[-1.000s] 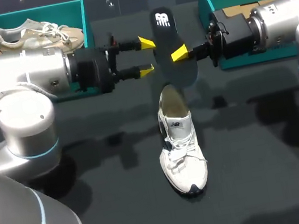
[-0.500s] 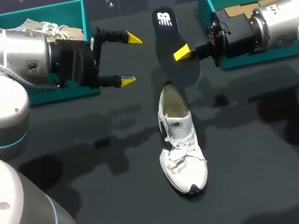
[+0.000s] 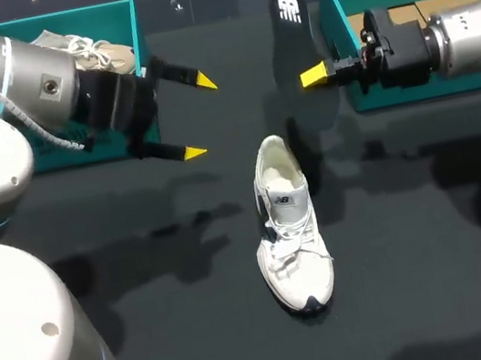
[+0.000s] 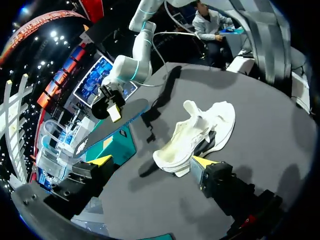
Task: Take the shoe out of the shoebox, open the shoe tongue, remove and reinsert the insole, then place the shoe into the shoebox
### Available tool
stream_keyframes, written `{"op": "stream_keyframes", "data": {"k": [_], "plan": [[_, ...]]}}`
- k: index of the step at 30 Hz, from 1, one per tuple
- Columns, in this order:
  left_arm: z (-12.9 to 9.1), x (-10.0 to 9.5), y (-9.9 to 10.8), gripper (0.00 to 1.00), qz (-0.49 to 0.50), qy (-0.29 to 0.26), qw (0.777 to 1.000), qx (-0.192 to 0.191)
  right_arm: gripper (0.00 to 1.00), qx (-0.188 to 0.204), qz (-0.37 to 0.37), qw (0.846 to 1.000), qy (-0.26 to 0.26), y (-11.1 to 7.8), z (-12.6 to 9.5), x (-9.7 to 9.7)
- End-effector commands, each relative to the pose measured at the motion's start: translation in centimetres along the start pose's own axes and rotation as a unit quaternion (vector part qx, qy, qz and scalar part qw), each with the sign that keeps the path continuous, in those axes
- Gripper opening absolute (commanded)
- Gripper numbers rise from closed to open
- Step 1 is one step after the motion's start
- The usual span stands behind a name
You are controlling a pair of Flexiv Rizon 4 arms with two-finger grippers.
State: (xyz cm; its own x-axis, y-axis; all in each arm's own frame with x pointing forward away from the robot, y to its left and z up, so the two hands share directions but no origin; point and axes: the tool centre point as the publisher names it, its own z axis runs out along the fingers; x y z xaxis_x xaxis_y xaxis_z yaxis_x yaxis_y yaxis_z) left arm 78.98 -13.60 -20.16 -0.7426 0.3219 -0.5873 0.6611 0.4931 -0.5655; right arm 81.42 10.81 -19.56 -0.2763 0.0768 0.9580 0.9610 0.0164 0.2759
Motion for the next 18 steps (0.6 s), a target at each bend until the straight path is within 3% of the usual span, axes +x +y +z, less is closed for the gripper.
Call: {"op": "stream_keyframes", "data": {"k": [1, 9, 10, 18], "plan": [[-0.7, -0.1, -0.8, 1.00, -0.079, 0.065, 0.994, -0.044, 0.00, -0.003, 0.000, 1.000, -0.001, -0.3, 0.0, 0.1], [-0.7, -0.1, -0.8, 1.00, -0.079, 0.065, 0.994, -0.044, 0.00, -0.003, 0.000, 1.000, -0.001, -0.3, 0.0, 0.1], [0.1, 0.0, -0.8, 1.00, -0.091, 0.067, 0.993, -0.034, 0.00, -0.003, 0.000, 1.000, -0.001, -0.3, 0.0, 0.1], [3.2, 2.0, -1.0, 1.00, -0.195, 0.096, 0.973, -0.080, 0.00, -0.016, -0.033, 0.999, 0.006, -0.7, 0.2, -2.2]]}}
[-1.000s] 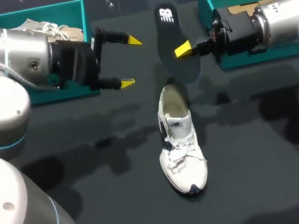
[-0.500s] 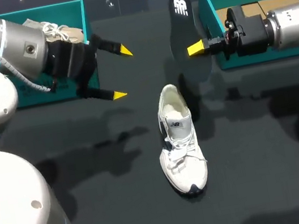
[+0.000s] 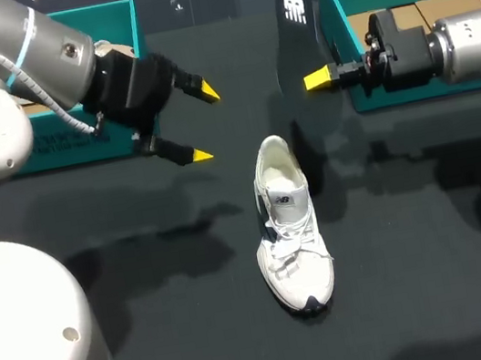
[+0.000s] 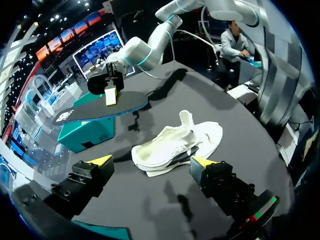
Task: Take the shoe out of the shoebox, open the shoe tongue, remove and reinsert the insole, then place the shoe into the shoebox
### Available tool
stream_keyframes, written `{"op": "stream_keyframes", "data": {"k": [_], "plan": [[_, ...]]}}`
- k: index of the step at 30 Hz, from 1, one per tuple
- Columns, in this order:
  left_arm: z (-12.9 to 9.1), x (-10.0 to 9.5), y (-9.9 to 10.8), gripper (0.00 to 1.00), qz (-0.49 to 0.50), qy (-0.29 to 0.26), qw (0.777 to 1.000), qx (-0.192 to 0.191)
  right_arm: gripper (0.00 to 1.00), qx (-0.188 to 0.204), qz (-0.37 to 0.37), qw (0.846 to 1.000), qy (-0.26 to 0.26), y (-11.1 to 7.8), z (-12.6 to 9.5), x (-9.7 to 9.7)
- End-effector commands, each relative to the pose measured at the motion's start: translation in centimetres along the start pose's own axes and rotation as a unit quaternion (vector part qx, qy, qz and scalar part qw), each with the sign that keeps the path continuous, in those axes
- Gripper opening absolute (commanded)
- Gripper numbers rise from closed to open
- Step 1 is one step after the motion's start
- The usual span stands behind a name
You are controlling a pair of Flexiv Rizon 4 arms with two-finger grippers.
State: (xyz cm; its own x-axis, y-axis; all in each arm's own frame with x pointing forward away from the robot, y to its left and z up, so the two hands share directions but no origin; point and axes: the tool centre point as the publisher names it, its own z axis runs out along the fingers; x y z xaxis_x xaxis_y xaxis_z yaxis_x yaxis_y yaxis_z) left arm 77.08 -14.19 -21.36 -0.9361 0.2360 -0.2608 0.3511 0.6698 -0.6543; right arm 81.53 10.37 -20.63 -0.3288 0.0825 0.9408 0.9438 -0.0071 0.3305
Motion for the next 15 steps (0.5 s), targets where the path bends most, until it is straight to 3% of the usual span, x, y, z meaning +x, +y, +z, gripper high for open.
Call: {"op": "stream_keyframes", "data": {"k": [1, 9, 15], "plan": [[2.5, 0.1, -0.3, 1.00, -0.032, 0.013, 0.999, -0.038, 0.00, -0.003, -0.012, 1.000, 0.010, -0.6, 0.6, -1.3], [4.5, 1.3, 1.4, 1.00, -0.071, 0.033, 0.993, -0.084, 0.00, -0.014, -0.041, 0.999, 0.004, -0.9, 1.8, -3.3], [4.5, 1.3, 1.4, 1.00, -0.071, 0.033, 0.993, -0.084, 0.00, -0.014, -0.041, 0.999, 0.004, -0.9, 1.8, -3.3]]}}
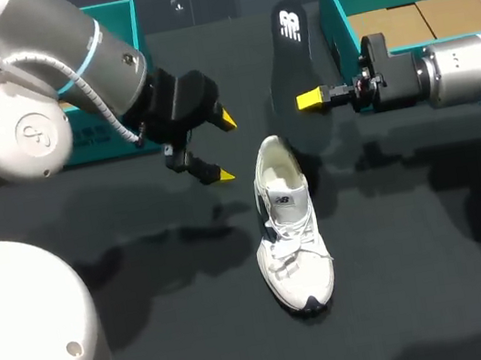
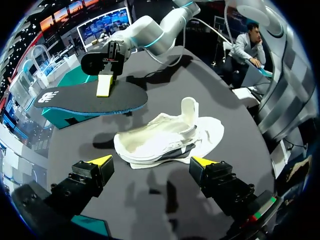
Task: Take the shoe out of the shoebox, open the shoe tongue, remove and reinsert the insole, then place the shoe into the shoebox
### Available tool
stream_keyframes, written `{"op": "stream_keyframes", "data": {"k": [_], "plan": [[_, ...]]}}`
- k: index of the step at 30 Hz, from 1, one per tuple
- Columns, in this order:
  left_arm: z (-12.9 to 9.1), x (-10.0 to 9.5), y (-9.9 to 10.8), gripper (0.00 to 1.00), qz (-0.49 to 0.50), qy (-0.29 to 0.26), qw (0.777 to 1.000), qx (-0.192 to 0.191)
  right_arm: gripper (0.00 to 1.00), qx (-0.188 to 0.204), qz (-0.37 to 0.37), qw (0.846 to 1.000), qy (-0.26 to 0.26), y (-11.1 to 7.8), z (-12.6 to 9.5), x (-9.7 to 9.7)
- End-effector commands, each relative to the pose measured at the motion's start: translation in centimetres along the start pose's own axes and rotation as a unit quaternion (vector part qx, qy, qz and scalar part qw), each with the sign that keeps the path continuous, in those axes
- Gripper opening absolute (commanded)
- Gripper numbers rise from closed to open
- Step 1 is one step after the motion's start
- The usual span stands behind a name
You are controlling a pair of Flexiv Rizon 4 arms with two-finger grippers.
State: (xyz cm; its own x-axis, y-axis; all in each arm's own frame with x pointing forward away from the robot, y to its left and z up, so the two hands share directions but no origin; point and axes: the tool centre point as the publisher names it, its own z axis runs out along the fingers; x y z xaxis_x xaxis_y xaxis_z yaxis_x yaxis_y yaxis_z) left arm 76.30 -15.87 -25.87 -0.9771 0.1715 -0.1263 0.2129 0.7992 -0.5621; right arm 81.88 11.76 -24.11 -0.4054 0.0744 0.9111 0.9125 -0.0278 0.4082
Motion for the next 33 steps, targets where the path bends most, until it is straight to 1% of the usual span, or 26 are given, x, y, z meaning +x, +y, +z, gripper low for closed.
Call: {"op": "stream_keyframes", "data": {"k": [1, 6, 7, 8, 10, 12, 14, 15, 19, 23, 29, 33], "plan": [[0.1, -0.2, -0.2, 1.00, 0.000, 0.001, 1.000, -0.006, 0.00, -0.001, 0.000, 1.000, -0.001, 0.0, 0.2, 0.0], [0.1, -0.2, -0.2, 1.00, 0.000, 0.001, 1.000, -0.006, 0.00, -0.001, 0.000, 1.000, -0.001, 0.0, 0.2, 0.0], [0.6, -0.3, 0.1, 1.00, -0.001, 0.010, 1.000, -0.002, 0.00, -0.001, 0.000, 1.000, -0.001, 0.0, 0.2, 0.0], [1.0, -0.5, 0.4, 1.00, 0.002, 0.004, 1.000, -0.009, 0.00, 0.002, -0.006, 1.000, -0.005, -0.1, 0.6, -0.5], [1.7, -0.8, 0.9, 1.00, 0.006, 0.007, 1.000, -0.001, 0.00, -0.011, -0.011, 1.000, 0.006, -0.1, 1.1, -1.3], [2.3, -1.0, 1.4, 1.00, 0.015, 0.000, 1.000, -0.007, 0.00, -0.022, -0.027, 0.999, 0.001, -0.2, 1.6, -1.8], [2.8, -1.2, 1.8, 1.00, 0.014, 0.004, 1.000, -0.006, 0.00, -0.029, -0.043, 0.999, 0.011, -0.2, 1.9, -2.0], [3.1, -1.3, 2.0, 1.00, 0.017, 0.006, 1.000, -0.006, 0.00, -0.032, -0.053, 0.998, 0.006, -0.2, 2.1, -2.1], [4.1, -1.5, 2.6, 1.00, 0.021, 0.010, 1.000, -0.008, 0.00, -0.039, -0.083, 0.996, 0.007, -0.3, 2.3, -2.1], [5.1, -1.5, 2.9, 1.00, 0.030, 0.016, 0.999, -0.015, 0.00, -0.041, -0.095, 0.995, 0.009, -0.3, 2.4, -2.2], [5.9, -1.6, 3.2, 1.00, 0.032, 0.019, 0.999, -0.022, 0.00, -0.043, -0.110, 0.993, 0.010, -0.5, 2.7, -2.1], [6.5, -1.7, 3.7, 1.00, 0.013, 0.018, 0.999, -0.033, 0.00, -0.044, -0.123, 0.991, 0.010, -0.7, 3.1, -2.1]]}}
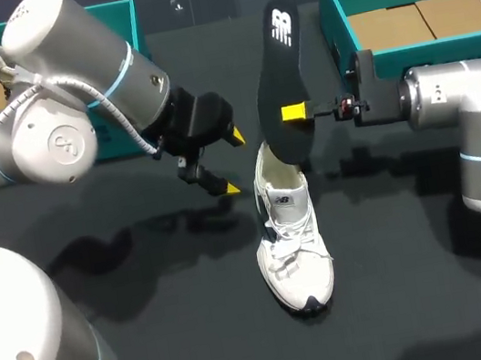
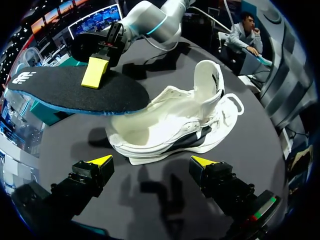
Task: Take the shoe out of the shoebox, open the shoe tongue, remove and reinsert the insole, then place the shoe into the shoebox
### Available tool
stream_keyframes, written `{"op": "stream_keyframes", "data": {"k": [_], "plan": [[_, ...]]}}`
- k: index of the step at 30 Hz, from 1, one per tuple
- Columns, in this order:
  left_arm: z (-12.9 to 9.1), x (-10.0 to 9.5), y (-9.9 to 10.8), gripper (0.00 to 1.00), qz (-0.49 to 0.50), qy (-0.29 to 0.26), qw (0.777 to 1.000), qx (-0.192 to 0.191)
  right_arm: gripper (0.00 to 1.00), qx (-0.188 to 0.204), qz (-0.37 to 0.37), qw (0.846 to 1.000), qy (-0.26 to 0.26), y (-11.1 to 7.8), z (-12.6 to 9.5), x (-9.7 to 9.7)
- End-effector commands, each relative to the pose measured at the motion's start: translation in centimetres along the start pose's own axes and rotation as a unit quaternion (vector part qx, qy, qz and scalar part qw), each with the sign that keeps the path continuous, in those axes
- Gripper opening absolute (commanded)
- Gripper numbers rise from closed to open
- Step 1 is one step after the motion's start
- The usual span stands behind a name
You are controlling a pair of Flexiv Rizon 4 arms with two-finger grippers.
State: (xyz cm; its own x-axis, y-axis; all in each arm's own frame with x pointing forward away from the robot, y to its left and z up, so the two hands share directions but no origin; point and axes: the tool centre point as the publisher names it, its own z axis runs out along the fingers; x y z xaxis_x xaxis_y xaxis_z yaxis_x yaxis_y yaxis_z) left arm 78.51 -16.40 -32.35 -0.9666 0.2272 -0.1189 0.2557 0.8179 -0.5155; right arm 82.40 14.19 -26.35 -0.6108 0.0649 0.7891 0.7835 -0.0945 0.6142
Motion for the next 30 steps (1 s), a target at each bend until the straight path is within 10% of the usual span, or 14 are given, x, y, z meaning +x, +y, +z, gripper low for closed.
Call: {"op": "stream_keyframes", "data": {"k": [1, 30], "plan": [[1.1, -0.3, 0.0, 1.00, -0.012, -0.001, 1.000, -0.011, 0.00, -0.003, -0.007, 1.000, 0.000, -0.3, 0.6, 0.1], [3.1, 0.1, 1.1, 1.00, -0.026, 0.016, 1.000, -0.002, 0.00, -0.019, -0.029, 0.999, 0.015, -0.5, 1.3, -0.7]]}}
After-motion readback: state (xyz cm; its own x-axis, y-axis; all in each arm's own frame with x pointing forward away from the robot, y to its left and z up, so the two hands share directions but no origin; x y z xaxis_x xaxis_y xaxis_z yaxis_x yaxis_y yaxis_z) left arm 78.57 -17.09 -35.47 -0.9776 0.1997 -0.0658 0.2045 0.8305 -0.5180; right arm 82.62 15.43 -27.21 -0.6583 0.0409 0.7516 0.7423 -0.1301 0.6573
